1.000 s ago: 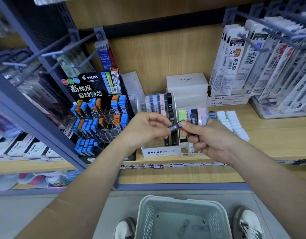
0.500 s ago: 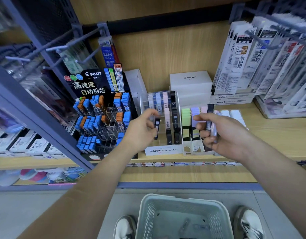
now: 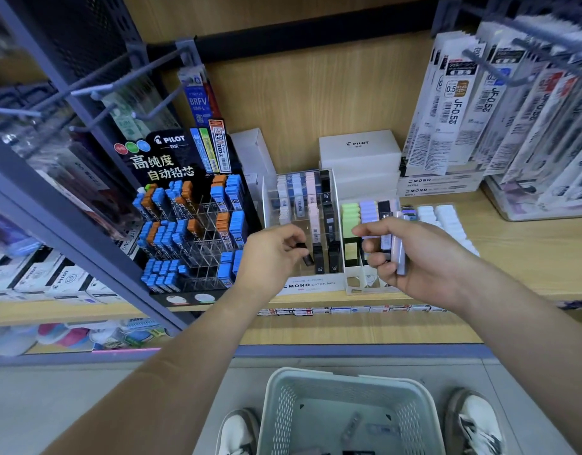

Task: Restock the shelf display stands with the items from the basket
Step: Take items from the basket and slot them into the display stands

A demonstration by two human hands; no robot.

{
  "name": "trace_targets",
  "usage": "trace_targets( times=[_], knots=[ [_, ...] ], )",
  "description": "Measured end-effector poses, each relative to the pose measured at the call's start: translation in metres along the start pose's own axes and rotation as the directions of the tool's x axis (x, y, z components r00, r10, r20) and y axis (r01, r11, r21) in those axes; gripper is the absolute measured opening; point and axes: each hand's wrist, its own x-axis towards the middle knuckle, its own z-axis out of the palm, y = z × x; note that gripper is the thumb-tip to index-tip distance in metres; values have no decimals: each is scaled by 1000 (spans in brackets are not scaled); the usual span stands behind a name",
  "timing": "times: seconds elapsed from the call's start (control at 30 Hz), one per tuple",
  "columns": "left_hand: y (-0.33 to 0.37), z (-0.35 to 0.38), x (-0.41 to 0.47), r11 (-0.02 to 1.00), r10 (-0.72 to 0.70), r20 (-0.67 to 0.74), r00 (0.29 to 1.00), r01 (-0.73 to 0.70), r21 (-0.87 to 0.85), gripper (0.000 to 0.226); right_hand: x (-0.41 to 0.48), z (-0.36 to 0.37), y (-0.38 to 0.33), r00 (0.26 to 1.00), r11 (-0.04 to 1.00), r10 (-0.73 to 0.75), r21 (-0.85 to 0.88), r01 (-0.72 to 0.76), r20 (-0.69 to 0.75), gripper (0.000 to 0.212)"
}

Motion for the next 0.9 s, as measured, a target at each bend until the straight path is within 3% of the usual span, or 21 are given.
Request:
trace_targets(
  times=[0.3,0.53,0.63,0.7,0.77,0.8,0.9],
  knots=[
    [-11,7,0,899,317,10,949,-303,316,12,-6,3,0,999,997,5,-80,-2,38,23],
    [-7,9,1,895,249,24,968,-240,375,18,-13,7,0,995,993,35,-120,-24,97,23],
    [7,0,5,962,132,-43,990,-117,248,11,-14,9,-1,993,989,29,-148,-12,116,10],
    [24,-14,9,999,-25,-17,1000,24,-45,8,-14,9,-1,992,989,24,-150,-6,122,12],
    [42,-29,8,892,-113,154,982,168,-420,18,-13,9,-1,991,986,23,-167,-2,129,21],
    [50,-35,5,828,-102,243,965,218,-517,22,-14,10,0,990,984,26,-179,-1,137,24],
    [64,-38,-6,807,-28,351,936,228,-544,20,-14,13,1,984,977,24,-213,14,176,22]
  ],
)
